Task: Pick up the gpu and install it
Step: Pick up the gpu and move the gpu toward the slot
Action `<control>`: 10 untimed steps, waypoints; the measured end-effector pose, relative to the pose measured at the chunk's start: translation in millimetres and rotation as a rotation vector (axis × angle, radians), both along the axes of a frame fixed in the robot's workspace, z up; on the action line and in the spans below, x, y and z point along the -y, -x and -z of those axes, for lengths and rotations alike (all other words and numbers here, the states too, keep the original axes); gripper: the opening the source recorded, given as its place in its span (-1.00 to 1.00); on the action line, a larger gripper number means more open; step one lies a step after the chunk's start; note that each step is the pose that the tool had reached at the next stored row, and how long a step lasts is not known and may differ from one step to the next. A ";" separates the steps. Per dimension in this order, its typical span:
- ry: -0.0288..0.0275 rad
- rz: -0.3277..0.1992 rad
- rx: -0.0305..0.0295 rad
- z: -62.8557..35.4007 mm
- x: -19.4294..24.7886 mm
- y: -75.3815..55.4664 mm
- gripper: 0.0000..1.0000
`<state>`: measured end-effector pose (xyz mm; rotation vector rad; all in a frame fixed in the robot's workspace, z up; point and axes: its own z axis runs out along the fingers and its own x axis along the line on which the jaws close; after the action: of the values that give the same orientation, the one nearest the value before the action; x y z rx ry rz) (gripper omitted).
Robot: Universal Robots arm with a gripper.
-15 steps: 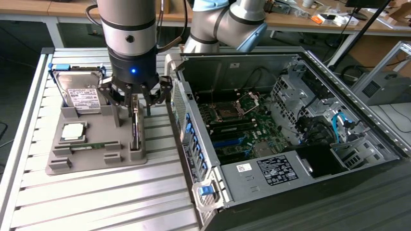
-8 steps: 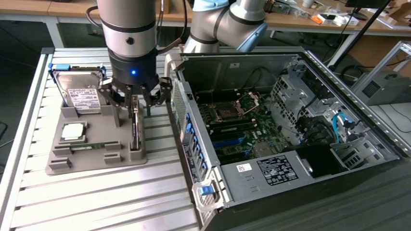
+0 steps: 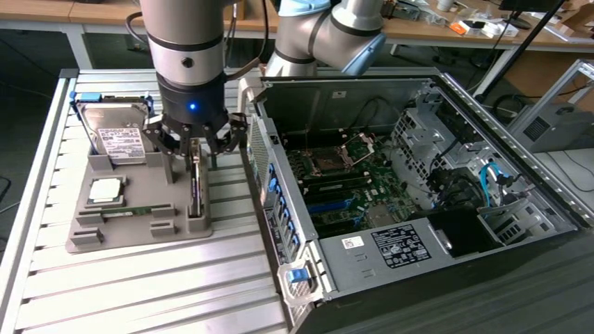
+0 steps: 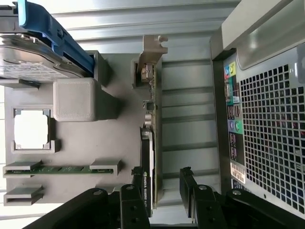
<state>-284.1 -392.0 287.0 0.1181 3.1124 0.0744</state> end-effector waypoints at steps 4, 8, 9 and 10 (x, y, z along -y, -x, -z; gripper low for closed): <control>-0.0001 0.000 0.0001 1.7 -4.8 1.3 -0.13; -0.0001 0.000 0.0001 4.1 -9.5 4.2 -0.13; 0.0000 0.000 0.0000 4.9 -9.9 4.3 -0.13; -0.0001 0.000 0.0001 6.0 -10.0 4.3 -0.13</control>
<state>-288.4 -382.0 281.0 0.1180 3.1124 0.0747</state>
